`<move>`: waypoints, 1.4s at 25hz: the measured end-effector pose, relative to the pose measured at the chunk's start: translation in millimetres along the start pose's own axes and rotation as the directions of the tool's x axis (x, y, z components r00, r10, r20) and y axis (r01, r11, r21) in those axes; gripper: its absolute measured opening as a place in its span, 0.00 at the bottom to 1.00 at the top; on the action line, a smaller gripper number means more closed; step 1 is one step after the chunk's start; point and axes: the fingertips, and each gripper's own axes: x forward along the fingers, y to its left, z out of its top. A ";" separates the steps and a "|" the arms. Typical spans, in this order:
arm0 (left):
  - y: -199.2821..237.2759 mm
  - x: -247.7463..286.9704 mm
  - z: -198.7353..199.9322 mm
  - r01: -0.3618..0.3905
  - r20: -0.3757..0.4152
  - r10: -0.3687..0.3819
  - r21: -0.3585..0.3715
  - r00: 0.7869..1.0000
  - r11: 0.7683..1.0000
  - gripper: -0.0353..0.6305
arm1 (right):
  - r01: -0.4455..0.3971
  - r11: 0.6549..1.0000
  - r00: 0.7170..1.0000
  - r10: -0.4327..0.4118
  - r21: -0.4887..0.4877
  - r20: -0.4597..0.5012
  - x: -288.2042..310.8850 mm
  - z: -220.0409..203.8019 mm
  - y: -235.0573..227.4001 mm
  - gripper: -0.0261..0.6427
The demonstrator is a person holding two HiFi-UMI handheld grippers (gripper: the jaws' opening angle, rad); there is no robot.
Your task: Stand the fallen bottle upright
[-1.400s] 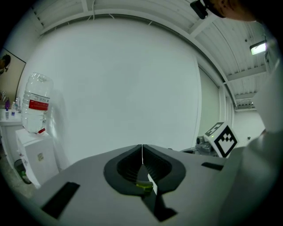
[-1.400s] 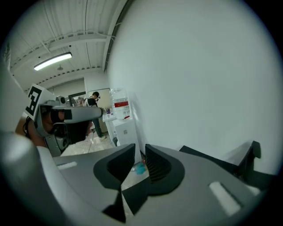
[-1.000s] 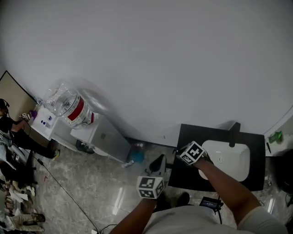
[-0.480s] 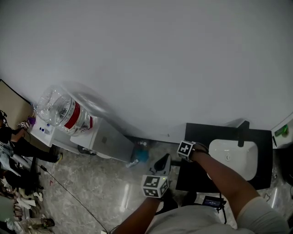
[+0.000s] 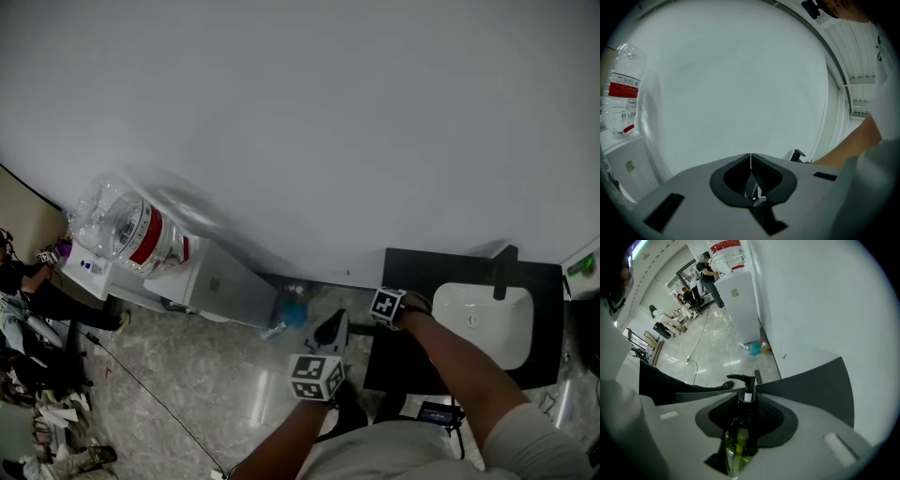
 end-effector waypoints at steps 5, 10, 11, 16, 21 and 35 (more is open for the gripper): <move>-7.1 0.8 9.0 0.019 0.008 -0.019 0.013 1.000 1.000 0.07 | -0.088 0.995 0.978 0.076 0.054 0.192 -39.7 11.0 22.1 0.21; -24.1 -0.3 21.1 0.050 0.023 -0.051 0.034 0.998 0.998 0.07 | 0.039 0.991 0.951 -0.077 0.130 0.299 -98.2 -10.6 12.4 0.21; -29.8 -0.1 22.9 0.059 0.025 -0.060 0.037 0.998 0.998 0.07 | 0.055 0.987 0.942 -0.101 0.151 0.321 -108.2 -17.1 13.1 0.21; -62.3 3.0 32.5 0.113 0.031 -0.116 0.066 0.993 0.991 0.07 | 0.089 0.959 0.893 -0.196 0.268 0.404 -135.8 -55.5 26.6 0.21; -92.8 9.7 36.4 0.162 0.026 -0.165 0.097 0.986 0.982 0.07 | 0.111 0.936 0.833 -0.270 0.334 0.482 -140.0 -73.0 32.4 0.21; -109.0 7.7 46.7 0.188 0.048 -0.194 0.108 0.980 0.976 0.07 | 0.127 0.925 0.763 -0.321 0.357 0.561 -182.3 -70.0 52.0 0.23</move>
